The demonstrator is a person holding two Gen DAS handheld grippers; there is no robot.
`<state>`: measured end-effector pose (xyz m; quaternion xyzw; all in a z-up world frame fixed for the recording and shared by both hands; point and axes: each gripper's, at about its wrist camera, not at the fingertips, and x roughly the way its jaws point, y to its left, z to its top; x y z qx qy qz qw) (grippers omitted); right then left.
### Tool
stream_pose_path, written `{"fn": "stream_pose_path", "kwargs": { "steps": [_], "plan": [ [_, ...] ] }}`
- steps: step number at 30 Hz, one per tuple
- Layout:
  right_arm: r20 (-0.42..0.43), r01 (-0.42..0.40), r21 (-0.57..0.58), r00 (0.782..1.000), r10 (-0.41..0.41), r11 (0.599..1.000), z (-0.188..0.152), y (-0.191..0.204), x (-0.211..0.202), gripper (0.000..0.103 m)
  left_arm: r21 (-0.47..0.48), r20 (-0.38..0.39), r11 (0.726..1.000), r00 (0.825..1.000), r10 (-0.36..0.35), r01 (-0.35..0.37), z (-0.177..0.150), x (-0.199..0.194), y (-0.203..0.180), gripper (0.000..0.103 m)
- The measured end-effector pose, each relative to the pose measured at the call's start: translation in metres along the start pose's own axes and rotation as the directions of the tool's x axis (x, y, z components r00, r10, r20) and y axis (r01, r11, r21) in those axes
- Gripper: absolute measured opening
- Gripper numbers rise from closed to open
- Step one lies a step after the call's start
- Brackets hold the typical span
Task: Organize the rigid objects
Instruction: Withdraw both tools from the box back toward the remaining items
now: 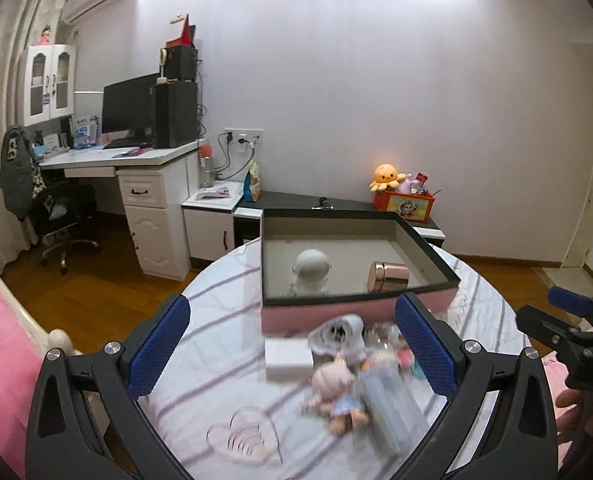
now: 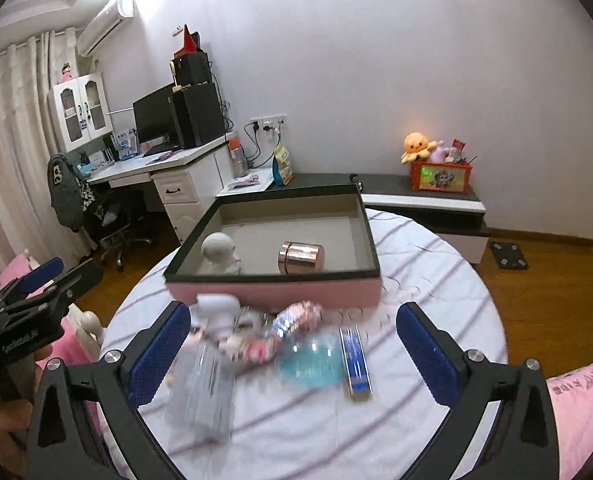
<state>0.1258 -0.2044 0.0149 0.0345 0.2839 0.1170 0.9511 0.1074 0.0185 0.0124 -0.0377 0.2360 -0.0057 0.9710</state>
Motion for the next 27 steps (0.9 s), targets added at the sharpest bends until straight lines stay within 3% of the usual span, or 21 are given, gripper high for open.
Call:
{"fn": "stream_pose_path", "kwargs": {
  "steps": [13, 27],
  "plan": [
    [0.059, 0.092, -0.001, 0.994, -0.092, 0.996, -0.051, 0.013, -0.049, 0.103, 0.015, -0.013, 1.0, 1.0, 0.0, 0.0, -0.047, -0.055, -0.012, 0.103],
    [0.067, 0.072, -0.013, 0.995, -0.071, 0.997, -0.057, 0.022, -0.054, 0.103, 0.001, -0.014, 1.0, 1.0, -0.004, 0.004, -0.053, -0.07, -0.014, 0.103]
  ]
}}
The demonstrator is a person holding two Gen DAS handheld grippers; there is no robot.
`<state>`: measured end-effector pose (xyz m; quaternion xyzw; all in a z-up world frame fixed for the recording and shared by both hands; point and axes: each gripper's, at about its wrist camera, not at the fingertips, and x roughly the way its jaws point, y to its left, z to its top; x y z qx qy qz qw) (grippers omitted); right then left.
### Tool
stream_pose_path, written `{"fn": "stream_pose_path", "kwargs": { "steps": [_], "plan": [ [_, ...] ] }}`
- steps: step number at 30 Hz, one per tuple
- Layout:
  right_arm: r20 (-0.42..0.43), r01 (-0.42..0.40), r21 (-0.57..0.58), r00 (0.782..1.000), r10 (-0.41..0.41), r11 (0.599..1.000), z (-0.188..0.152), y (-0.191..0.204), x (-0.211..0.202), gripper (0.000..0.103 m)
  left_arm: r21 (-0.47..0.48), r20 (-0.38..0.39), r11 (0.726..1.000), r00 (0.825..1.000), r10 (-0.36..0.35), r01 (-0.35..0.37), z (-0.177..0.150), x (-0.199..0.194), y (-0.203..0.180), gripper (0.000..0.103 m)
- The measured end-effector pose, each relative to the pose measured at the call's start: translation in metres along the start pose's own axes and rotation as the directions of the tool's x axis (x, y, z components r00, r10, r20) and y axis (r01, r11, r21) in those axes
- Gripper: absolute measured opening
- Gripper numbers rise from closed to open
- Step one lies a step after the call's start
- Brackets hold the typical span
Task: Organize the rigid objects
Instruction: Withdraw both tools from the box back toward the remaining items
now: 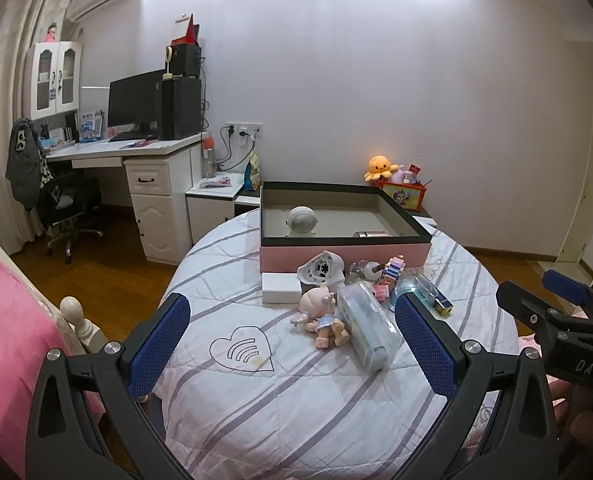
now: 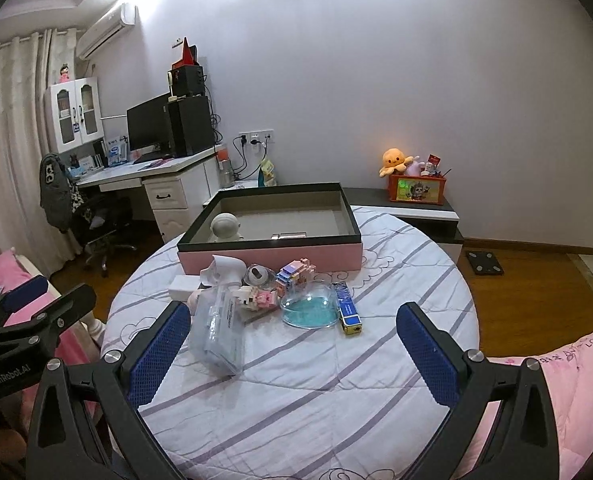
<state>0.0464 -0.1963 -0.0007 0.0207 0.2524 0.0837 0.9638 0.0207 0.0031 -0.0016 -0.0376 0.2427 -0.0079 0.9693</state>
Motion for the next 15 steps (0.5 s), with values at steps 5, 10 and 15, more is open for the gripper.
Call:
{"fn": "stream_pose_path", "kwargs": {
  "steps": [5, 10, 15],
  "plan": [
    [-0.002, 0.001, 0.001, 1.0, -0.001, 1.0, -0.0013, 0.0008, -0.0004, 0.103, -0.002, -0.004, 1.0, 1.0, -0.004, 0.004, 0.001, 0.0009, 0.0003, 0.103],
    [-0.005, 0.001, 0.0, 1.0, -0.001, 1.0, -0.0015, 0.0017, -0.0001, 0.103, -0.004, -0.004, 1.0, 1.0, -0.007, 0.007, 0.0007, 0.002, -0.0006, 0.103],
    [-0.009, 0.0, 0.0, 1.0, 0.0, 1.0, -0.0021, 0.0013, 0.0006, 0.103, -0.004, -0.005, 1.0, 1.0, -0.006, 0.006, 0.0001, 0.0024, -0.001, 0.103]
  ]
}}
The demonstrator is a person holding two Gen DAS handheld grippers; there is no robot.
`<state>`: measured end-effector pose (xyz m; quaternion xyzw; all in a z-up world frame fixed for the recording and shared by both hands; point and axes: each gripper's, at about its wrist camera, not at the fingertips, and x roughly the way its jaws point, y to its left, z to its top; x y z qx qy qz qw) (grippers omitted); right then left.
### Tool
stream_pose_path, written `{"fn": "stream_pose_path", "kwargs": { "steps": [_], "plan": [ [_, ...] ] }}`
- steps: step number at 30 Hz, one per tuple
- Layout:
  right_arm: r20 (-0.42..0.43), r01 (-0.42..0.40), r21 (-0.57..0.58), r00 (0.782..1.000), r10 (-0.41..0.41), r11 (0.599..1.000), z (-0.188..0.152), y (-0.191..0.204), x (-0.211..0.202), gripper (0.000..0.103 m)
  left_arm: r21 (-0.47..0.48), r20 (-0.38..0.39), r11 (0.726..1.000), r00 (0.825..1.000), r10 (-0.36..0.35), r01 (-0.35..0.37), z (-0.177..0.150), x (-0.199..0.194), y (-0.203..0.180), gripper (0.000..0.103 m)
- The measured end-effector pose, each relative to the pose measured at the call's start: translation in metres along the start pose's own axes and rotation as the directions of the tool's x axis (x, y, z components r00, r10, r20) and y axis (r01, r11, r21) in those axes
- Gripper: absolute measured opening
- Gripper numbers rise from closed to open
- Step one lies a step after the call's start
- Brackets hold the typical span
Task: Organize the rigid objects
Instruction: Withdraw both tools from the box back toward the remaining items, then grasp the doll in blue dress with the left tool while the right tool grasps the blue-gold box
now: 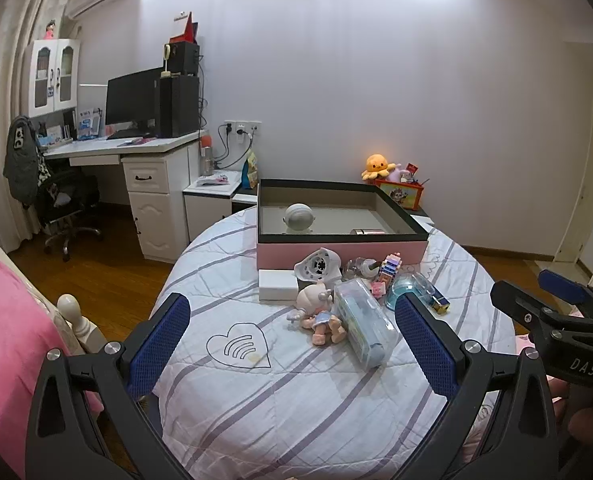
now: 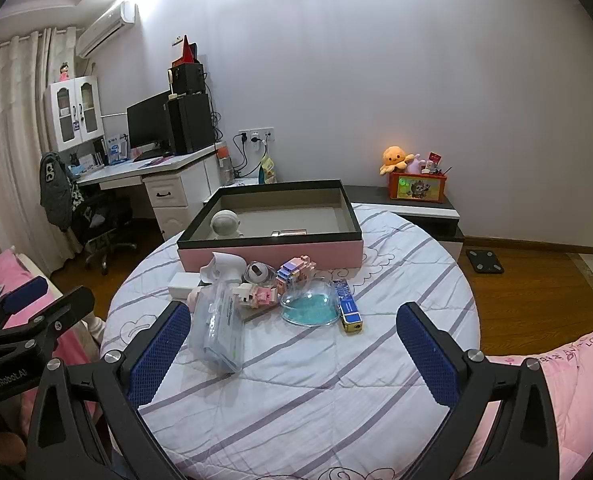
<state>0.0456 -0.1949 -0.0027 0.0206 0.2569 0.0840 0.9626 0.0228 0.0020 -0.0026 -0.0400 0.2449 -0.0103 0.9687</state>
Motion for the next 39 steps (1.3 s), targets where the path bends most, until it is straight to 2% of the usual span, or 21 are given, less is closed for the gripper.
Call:
{"fn": "stream_pose_path", "kwargs": {
  "steps": [13, 23, 30, 39],
  "plan": [
    [-0.005, 0.002, 0.0, 1.0, -0.002, 1.0, -0.001, 0.0, 0.001, 0.103, -0.01, -0.004, 1.0, 1.0, -0.003, 0.003, -0.003, 0.003, 0.001, 0.103],
    [-0.046, 0.023, 0.02, 0.999, -0.022, 1.0, -0.008, -0.016, 0.017, 0.103, -0.025, -0.059, 1.0, 0.998, -0.009, 0.008, -0.018, 0.024, 0.009, 0.103],
    [-0.096, 0.044, 0.039, 0.995, -0.04, 0.998, -0.016, -0.031, 0.036, 0.103, -0.02, -0.113, 1.0, 0.994, -0.003, 0.0, -0.03, 0.05, 0.009, 0.103],
    [-0.181, 0.073, 0.032, 0.981, -0.066, 0.997, -0.027, -0.045, 0.077, 0.103, -0.032, -0.213, 0.999, 0.977, -0.018, 0.011, -0.036, 0.111, 0.013, 0.103]
  ]
}}
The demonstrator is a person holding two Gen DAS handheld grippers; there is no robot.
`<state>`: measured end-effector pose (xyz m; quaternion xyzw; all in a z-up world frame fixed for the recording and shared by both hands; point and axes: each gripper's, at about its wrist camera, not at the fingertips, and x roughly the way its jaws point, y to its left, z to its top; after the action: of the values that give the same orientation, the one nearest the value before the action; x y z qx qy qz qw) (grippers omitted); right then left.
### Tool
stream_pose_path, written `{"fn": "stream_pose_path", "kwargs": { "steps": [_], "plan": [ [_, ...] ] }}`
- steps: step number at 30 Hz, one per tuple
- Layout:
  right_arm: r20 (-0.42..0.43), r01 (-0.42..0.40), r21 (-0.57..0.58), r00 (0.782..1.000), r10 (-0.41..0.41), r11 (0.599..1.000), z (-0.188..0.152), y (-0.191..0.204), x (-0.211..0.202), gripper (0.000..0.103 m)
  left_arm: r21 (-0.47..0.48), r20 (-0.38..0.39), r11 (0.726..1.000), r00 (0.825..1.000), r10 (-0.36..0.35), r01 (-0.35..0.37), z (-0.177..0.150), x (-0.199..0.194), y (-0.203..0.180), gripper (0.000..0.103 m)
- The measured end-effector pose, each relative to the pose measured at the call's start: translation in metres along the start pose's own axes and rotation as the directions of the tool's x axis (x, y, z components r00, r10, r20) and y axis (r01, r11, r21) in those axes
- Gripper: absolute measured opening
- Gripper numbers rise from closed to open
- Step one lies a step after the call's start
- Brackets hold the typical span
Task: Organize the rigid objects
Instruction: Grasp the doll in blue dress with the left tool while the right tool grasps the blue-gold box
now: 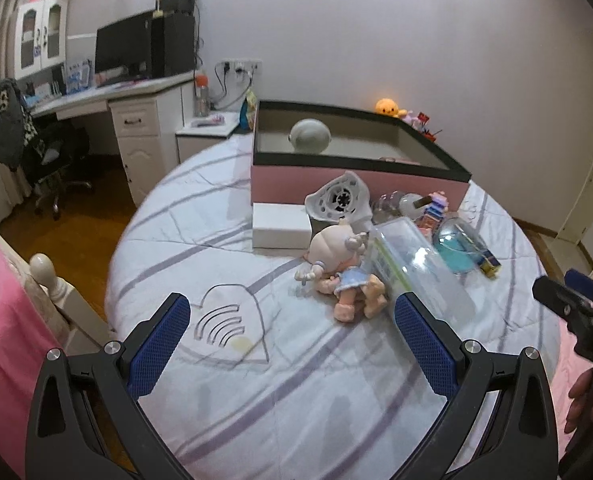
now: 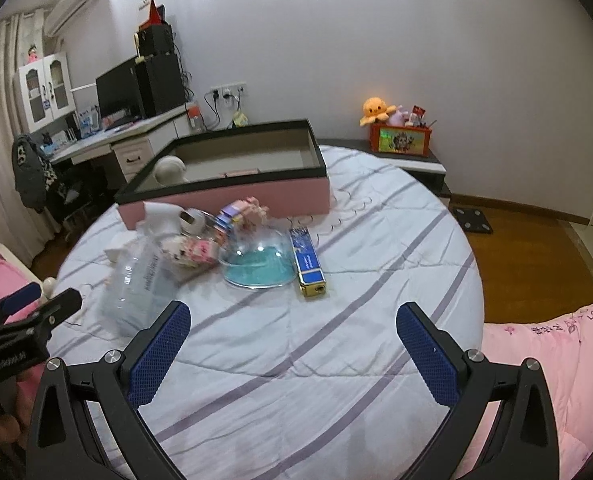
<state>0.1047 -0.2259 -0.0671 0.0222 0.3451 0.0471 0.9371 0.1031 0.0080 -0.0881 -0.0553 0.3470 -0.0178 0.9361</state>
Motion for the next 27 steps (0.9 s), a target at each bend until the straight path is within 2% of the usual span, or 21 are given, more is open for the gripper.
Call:
{"fn": "stream_pose_path", "kwargs": {
  "steps": [5, 7, 10, 13, 17, 19, 20, 21, 23, 24, 27],
  "plan": [
    [-0.05, 0.019, 0.003, 0.999, -0.019, 1.0, 0.002, -0.009, 0.03, 0.103, -0.001, -0.047, 1.0, 0.999, -0.024, 0.024, 0.008, 0.031, -0.003, 0.103],
    [-0.068, 0.021, 0.004, 0.997, -0.021, 1.0, 0.003, -0.012, 0.04, 0.103, 0.003, -0.064, 1.0, 0.998, -0.011, 0.011, 0.01, 0.039, -0.005, 0.103],
    [-0.079, 0.02, -0.004, 0.997, -0.02, 1.0, 0.005, -0.015, 0.049, 0.103, -0.033, -0.095, 0.998, 0.994, -0.05, 0.047, 0.015, 0.052, -0.003, 0.103],
    [-0.088, 0.029, -0.003, 0.996, -0.029, 1.0, 0.009, -0.019, 0.057, 0.103, -0.061, -0.111, 0.997, 0.993, -0.045, 0.038, 0.021, 0.06, -0.001, 0.103],
    [-0.094, 0.036, 0.01, 0.995, -0.035, 0.999, 0.014, -0.027, 0.065, 0.102, -0.071, -0.141, 0.995, 0.987, -0.078, 0.069, 0.026, 0.071, -0.004, 0.103],
    [-0.105, 0.04, 0.003, 0.994, -0.04, 0.999, 0.015, -0.028, 0.068, 0.1, -0.067, -0.142, 0.993, 0.985, -0.101, 0.092, 0.027, 0.071, -0.006, 0.097],
    [-0.108, 0.041, -0.002, 0.993, -0.041, 0.999, 0.016, -0.03, 0.07, 0.097, -0.07, -0.137, 0.992, 0.984, -0.113, 0.104, 0.027, 0.069, -0.006, 0.091],
    [-0.11, 0.04, -0.006, 0.993, -0.041, 0.999, 0.017, -0.03, 0.07, 0.091, -0.075, -0.131, 0.991, 0.984, -0.12, 0.111, 0.026, 0.067, -0.005, 0.088],
    [-0.111, 0.043, -0.011, 0.993, -0.044, 0.999, 0.017, -0.032, 0.07, 0.086, -0.092, -0.124, 0.989, 0.984, -0.127, 0.117, 0.023, 0.064, -0.001, 0.082],
    [-0.113, 0.044, -0.016, 0.993, -0.046, 0.999, 0.016, -0.033, 0.07, 0.08, -0.103, -0.123, 0.988, 0.984, -0.131, 0.119, 0.021, 0.063, 0.002, 0.081],
    [-0.124, 0.034, -0.025, 0.992, -0.036, 0.999, 0.016, -0.034, 0.074, 0.074, -0.104, -0.115, 0.988, 0.985, -0.128, 0.116, 0.02, 0.062, 0.003, 0.08]
  ]
}}
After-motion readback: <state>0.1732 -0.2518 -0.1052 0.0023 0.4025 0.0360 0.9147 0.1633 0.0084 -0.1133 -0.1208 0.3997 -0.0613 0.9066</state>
